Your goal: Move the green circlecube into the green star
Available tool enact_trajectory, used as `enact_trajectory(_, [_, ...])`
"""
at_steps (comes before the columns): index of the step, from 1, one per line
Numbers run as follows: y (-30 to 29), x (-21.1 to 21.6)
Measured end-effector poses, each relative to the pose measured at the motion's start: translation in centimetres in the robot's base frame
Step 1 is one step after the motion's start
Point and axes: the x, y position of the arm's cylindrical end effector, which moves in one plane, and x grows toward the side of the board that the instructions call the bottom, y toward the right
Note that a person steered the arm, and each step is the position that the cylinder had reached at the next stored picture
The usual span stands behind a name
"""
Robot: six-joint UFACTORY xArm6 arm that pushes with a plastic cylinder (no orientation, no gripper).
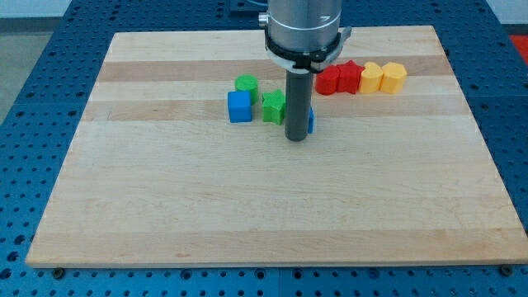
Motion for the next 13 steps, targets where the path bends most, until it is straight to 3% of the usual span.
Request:
enact_trajectory(1, [-3.5, 2.1])
enact_trajectory(3, [-13.1, 1.1])
enact_trajectory(4, [-13.9, 1.1])
enact_trajectory(6, [-13.9, 0.1])
enact_trajectory(10, [-11.6, -11.0])
enact_trajectory(13, [-6.8, -11.0])
